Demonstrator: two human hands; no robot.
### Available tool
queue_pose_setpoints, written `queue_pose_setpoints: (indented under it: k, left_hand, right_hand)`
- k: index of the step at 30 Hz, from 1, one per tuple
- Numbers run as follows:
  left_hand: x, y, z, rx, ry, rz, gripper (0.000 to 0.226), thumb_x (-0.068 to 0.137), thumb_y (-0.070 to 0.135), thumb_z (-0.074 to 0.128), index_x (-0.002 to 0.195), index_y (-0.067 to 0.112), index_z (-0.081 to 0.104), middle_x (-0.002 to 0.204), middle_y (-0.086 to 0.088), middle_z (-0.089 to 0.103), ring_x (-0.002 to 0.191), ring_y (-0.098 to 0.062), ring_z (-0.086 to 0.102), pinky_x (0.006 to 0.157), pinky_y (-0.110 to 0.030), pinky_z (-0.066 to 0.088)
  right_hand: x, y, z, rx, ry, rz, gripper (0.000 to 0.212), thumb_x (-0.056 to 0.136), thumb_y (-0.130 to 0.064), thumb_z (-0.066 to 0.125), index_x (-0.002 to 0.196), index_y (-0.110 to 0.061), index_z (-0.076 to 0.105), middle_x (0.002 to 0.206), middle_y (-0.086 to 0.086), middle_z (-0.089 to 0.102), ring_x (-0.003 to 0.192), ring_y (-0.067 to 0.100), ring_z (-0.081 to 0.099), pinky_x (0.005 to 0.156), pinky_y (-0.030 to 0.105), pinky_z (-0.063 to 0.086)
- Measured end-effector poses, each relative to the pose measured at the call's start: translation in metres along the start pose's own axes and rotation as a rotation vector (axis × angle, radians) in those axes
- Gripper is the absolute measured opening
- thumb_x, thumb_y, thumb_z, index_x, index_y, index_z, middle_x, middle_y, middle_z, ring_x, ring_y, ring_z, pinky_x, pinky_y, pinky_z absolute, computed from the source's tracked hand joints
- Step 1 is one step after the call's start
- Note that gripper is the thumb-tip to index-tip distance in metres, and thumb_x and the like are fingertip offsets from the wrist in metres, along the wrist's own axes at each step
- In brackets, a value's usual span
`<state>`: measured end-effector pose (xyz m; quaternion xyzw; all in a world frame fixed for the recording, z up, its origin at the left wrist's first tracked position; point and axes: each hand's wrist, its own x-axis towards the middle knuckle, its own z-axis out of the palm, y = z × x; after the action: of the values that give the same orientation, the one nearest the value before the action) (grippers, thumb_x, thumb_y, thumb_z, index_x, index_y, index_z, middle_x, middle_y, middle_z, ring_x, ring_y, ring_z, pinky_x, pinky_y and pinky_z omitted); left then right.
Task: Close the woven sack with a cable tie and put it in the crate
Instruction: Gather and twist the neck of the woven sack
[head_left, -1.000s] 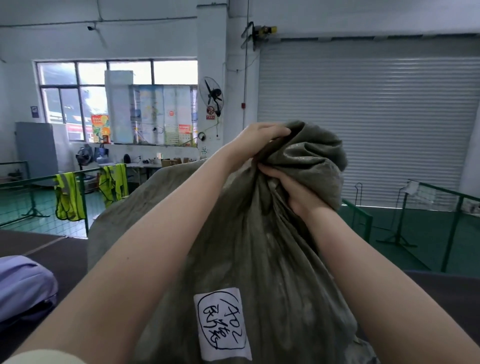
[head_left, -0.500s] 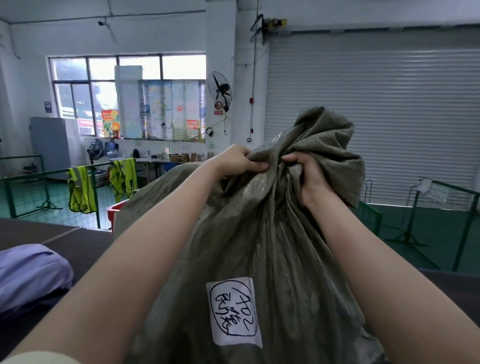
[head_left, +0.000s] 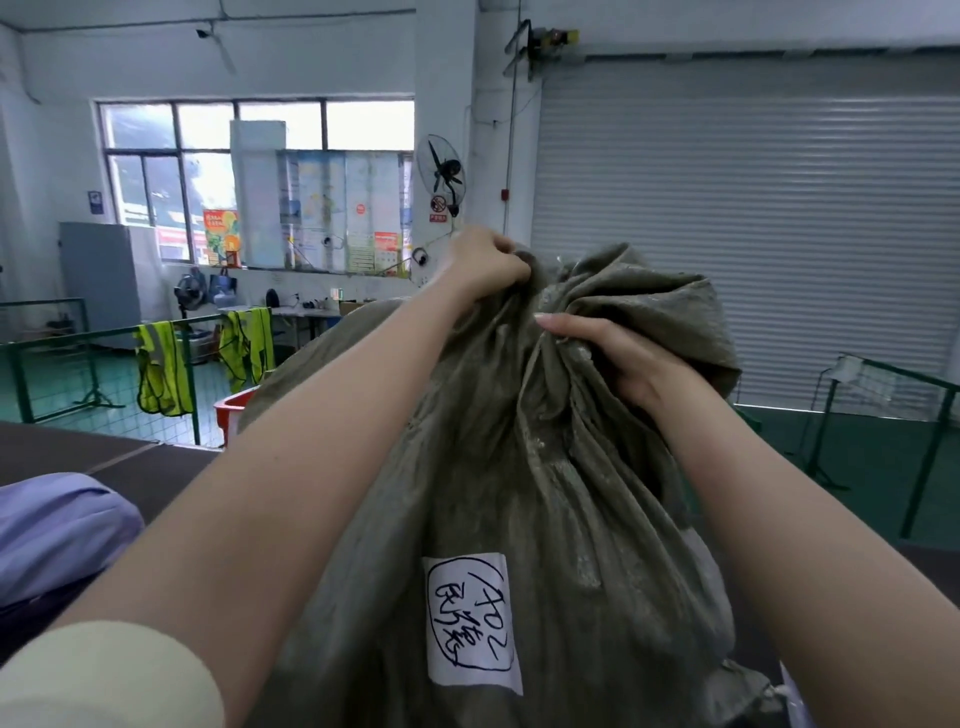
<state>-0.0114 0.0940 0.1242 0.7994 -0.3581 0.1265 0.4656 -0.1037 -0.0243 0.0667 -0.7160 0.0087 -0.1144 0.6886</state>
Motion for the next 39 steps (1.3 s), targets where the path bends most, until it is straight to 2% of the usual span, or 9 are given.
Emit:
queue_pose_setpoints:
  k: [6,9,15,20,24,27,31,36,39]
  left_hand:
    - [-0.016,0.025,0.024,0.1,-0.001,0.27,0.017,0.079,0.018,0.057,0.087,0.015,0.071,0.074,0.002,0.058,0.079,-0.012,0.051,0.06,-0.023,0.037]
    - [-0.02,0.02,0.019,0.008,-0.096,0.306,0.014,0.081,0.021,0.055,0.083,0.021,0.07,0.074,0.005,0.06,0.071,-0.007,0.051,0.063,-0.019,0.039]
    - [0.0,-0.003,-0.002,0.011,0.02,0.037,0.022,0.095,0.026,0.036,0.089,0.019,0.056,0.084,0.0,0.051,0.07,-0.011,0.047,0.06,-0.019,0.036]
    - [-0.014,-0.031,0.005,0.125,-0.375,-0.249,0.073,0.085,0.051,0.05,0.143,0.013,0.025,0.148,-0.013,0.031,0.125,-0.029,0.041,0.1,-0.041,0.037]
    - [-0.011,-0.044,0.013,0.1,-0.397,-0.285,0.059,0.075,0.054,0.063,0.112,0.009,0.057,0.096,-0.007,0.057,0.075,-0.02,0.054,0.064,-0.028,0.044]
    - [-0.004,-0.051,0.017,0.014,-0.255,-0.165,0.034,0.075,0.038,0.07,0.084,0.007,0.062,0.078,-0.006,0.059,0.069,-0.02,0.055,0.065,-0.027,0.044]
    - [0.0,-0.04,0.015,-0.043,-0.079,0.047,0.005,0.082,0.021,0.057,0.083,0.016,0.059,0.074,-0.001,0.059,0.082,-0.023,0.057,0.078,-0.032,0.046]
    - [0.015,-0.016,0.015,-0.108,0.177,0.167,0.029,0.088,0.015,0.044,0.112,0.013,0.061,0.112,-0.01,0.065,0.097,-0.021,0.053,0.089,-0.03,0.041]
    - [0.017,0.008,0.012,-0.393,0.137,0.205,0.035,0.086,0.007,0.044,0.119,0.007,0.056,0.103,-0.007,0.063,0.087,-0.013,0.054,0.079,-0.018,0.045]
  right_hand:
    - [0.013,0.009,0.017,0.211,0.141,-0.128,0.033,0.082,-0.009,0.061,0.114,-0.003,0.062,0.111,0.018,0.067,0.105,0.031,0.063,0.098,0.042,0.048]
    - [0.016,0.013,0.015,0.259,0.182,-0.135,0.016,0.081,-0.004,0.051,0.092,-0.006,0.064,0.082,0.011,0.072,0.079,0.025,0.066,0.078,0.031,0.056]
    - [0.024,0.018,0.014,0.429,0.341,-0.15,0.011,0.066,-0.001,0.045,0.067,-0.006,0.055,0.063,0.006,0.06,0.059,0.022,0.056,0.063,0.024,0.05]
    - [0.029,0.021,0.014,0.472,0.261,-0.209,0.018,0.058,-0.002,0.039,0.069,-0.003,0.054,0.061,0.008,0.061,0.056,0.022,0.057,0.063,0.024,0.049]
    - [0.03,0.02,0.013,0.458,0.248,-0.223,0.018,0.064,-0.001,0.033,0.068,-0.002,0.051,0.055,0.009,0.059,0.051,0.022,0.057,0.057,0.022,0.051]
    - [0.028,0.021,0.013,0.393,0.257,-0.227,0.017,0.062,-0.002,0.037,0.064,-0.002,0.054,0.054,0.007,0.059,0.049,0.02,0.056,0.053,0.018,0.049]
    - [0.029,0.017,0.007,0.268,0.278,-0.199,0.019,0.056,-0.003,0.043,0.067,-0.006,0.059,0.058,0.004,0.06,0.052,0.017,0.055,0.05,0.015,0.047]
    - [0.028,0.015,-0.001,0.097,0.316,-0.096,0.029,0.054,-0.008,0.051,0.081,-0.006,0.059,0.067,0.01,0.055,0.054,0.021,0.054,0.052,0.021,0.046]
    - [0.021,0.016,-0.007,0.056,0.144,0.019,0.024,0.07,-0.007,0.044,0.075,-0.004,0.067,0.061,0.01,0.067,0.052,0.023,0.062,0.054,0.023,0.053]
